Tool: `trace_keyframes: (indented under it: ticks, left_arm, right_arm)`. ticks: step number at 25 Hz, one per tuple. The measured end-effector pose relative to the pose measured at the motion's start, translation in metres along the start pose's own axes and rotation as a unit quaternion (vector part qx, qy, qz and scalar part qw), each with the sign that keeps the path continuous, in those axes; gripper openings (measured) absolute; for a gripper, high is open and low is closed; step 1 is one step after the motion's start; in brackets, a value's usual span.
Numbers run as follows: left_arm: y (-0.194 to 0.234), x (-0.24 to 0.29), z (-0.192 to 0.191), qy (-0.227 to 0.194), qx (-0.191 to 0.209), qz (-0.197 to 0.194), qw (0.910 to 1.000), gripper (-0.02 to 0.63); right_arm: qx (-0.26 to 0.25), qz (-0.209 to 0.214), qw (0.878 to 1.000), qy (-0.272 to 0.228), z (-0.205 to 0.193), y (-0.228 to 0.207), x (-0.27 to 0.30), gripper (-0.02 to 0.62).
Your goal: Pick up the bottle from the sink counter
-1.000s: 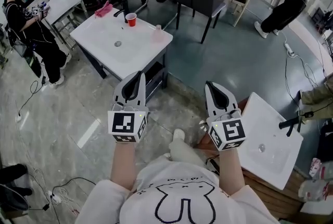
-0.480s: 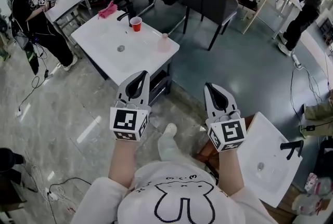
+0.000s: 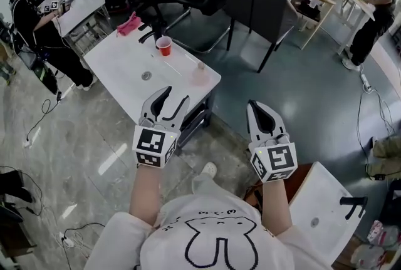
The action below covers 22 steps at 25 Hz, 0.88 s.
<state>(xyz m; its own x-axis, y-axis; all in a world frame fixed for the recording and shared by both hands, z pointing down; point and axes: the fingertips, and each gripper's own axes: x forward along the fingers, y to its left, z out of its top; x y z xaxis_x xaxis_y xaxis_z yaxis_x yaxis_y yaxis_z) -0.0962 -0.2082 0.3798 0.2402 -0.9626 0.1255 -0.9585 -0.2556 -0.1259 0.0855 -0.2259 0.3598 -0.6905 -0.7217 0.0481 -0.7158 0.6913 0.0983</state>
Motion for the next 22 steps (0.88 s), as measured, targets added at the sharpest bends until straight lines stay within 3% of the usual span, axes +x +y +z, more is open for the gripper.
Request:
trace_keyframes:
  ticks: [6,15,22]
  left_arm:
    - [0.024,0.054,-0.01,0.018,-0.001,-0.015,0.9997,0.385]
    - [0.048,0.107,-0.048,0.068,0.007,-0.024,0.9974,0.397]
    - [0.049,0.133,-0.084,0.092,-0.003,-0.072,0.9932,0.397]
  right_arm:
    - [0.037,-0.016,0.999,0.008,-0.01,-0.039,0.045,0.023]
    - [0.087,-0.035,0.995,0.021,-0.033,-0.071,0.088,0.023]
    - [0.1,-0.056,0.993,0.04,-0.052,-0.07,0.093,0.023]
